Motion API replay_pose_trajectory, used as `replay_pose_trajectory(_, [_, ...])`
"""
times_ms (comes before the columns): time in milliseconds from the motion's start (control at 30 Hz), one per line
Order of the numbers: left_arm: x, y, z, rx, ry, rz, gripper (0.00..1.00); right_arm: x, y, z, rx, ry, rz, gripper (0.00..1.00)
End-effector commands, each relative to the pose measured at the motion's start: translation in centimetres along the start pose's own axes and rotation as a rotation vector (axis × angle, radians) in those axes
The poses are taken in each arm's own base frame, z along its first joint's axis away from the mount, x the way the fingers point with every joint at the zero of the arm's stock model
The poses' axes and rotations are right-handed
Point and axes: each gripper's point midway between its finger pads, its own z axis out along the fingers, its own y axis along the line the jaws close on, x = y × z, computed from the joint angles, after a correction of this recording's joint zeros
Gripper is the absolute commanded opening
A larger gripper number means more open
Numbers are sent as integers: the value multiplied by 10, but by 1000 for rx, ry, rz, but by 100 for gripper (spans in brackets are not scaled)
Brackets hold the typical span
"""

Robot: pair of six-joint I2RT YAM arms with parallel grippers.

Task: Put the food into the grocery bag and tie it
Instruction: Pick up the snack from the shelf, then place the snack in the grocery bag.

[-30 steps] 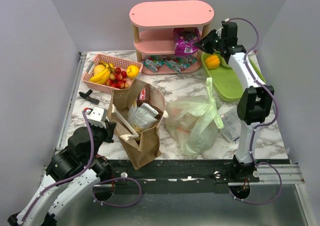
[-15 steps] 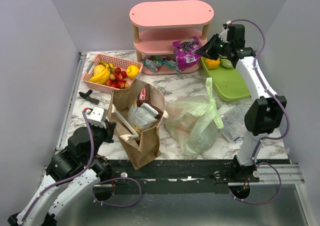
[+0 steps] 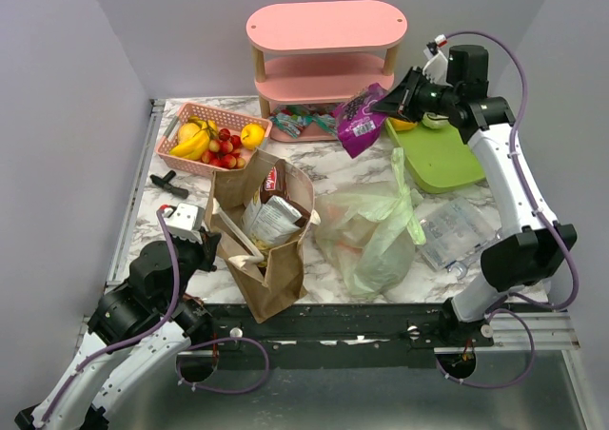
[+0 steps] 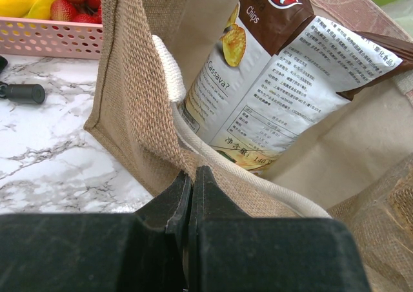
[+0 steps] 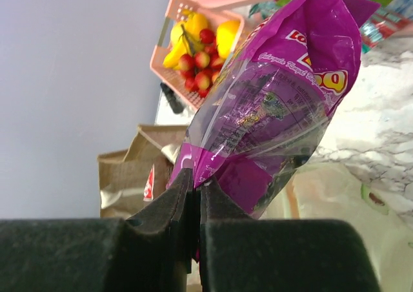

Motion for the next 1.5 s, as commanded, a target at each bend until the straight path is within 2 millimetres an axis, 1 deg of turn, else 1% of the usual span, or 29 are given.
replay_pose_trajectory(0, [2, -3, 3, 11, 5, -7, 0, 21, 61, -34, -150, 48, -109, 1])
replay_pose_trajectory(167, [2, -2, 3, 9, 4, -7, 0, 52, 107, -50, -209, 117, -210, 1])
replay_pose_trajectory(267, [2, -2, 3, 8, 4, -7, 0, 73, 139, -58, -275, 162, -259, 1])
replay_pose_trajectory(367, [2, -2, 3, 6, 3, -8, 0, 91, 165, -64, -336, 198, -299, 1])
replay_pose_trajectory(467, [2, -2, 3, 6, 3, -8, 0, 106, 182, -66, -358, 225, -340, 1])
replay_pose_trajectory(567, [1, -2, 3, 5, 1, -10, 0, 129, 204, -65, -397, 271, -384, 1])
replay_pose_trajectory(667, [2, -2, 3, 4, 5, -8, 0, 151, 219, -61, -430, 313, -420, 1])
replay_pose_trajectory(867, [2, -2, 3, 6, 3, -10, 0, 175, 222, -39, -410, 352, -428, 1])
replay_pose_trajectory(933, [1, -2, 3, 5, 2, -10, 0, 184, 222, -29, -396, 367, -433, 1])
replay_pose_trajectory(1033, [2, -2, 3, 4, 4, -9, 0, 199, 214, -10, -363, 394, -444, 1])
replay_pose_trajectory(1100, [2, -1, 4, 3, 4, -10, 0, 211, 204, 7, -334, 424, -457, 1])
replay_pose_trajectory(1200, [2, -1, 3, 3, 3, -11, 0, 224, 184, 34, -262, 458, -482, 1])
replay_pose_trajectory(1267, [2, -1, 3, 2, 2, -11, 0, 230, 175, 48, -224, 477, -494, 1])
replay_pose_trajectory(1333, [2, -1, 3, 2, 1, -11, 0, 233, 166, 61, -185, 483, -509, 1])
replay_pose_trajectory(1467, [1, -1, 3, 1, 1, -11, 0, 231, 154, 79, -111, 470, -542, 1])
